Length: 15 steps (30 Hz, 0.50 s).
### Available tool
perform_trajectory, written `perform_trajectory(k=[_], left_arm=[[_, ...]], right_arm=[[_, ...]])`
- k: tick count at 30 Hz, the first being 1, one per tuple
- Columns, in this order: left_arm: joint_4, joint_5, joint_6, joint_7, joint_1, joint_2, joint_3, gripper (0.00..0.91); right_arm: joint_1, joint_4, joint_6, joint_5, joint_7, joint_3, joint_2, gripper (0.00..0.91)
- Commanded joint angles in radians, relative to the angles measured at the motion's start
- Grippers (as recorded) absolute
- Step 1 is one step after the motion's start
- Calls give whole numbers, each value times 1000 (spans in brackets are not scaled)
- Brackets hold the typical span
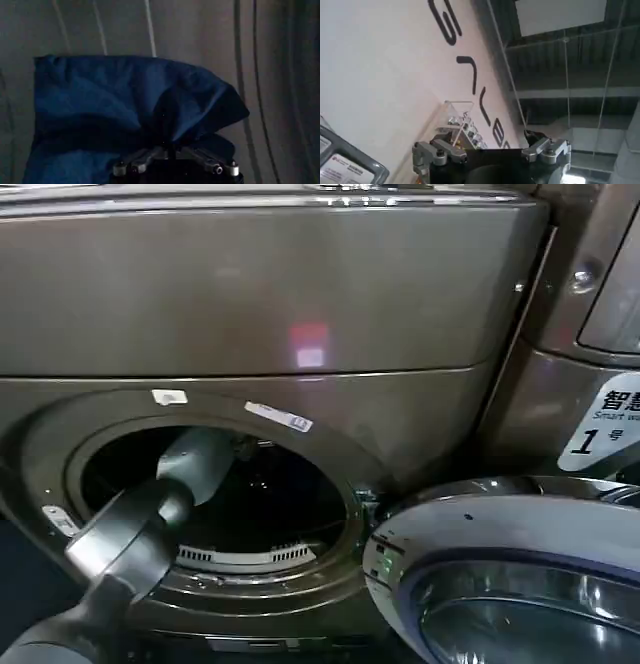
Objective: Grasp the clothes from the dryer.
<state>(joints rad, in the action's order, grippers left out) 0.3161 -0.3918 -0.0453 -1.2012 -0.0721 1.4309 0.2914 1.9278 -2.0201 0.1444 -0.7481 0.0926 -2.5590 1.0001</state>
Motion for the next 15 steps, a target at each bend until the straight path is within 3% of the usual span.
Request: perform_trajectory(k=[1,10,15], left_arm=[[92,138,33,169,39,-21,-169,0],[116,306,33,523,89,-2,-232,0],[237,411,47,687,164,-9,-292,0]], right_arm=[[0,0,-1,-1,-1,-3,0,907],[-12,3,-4,-2,-3,9,-4,907],[-18,3,-4,-1,-3,16,-6,907]])
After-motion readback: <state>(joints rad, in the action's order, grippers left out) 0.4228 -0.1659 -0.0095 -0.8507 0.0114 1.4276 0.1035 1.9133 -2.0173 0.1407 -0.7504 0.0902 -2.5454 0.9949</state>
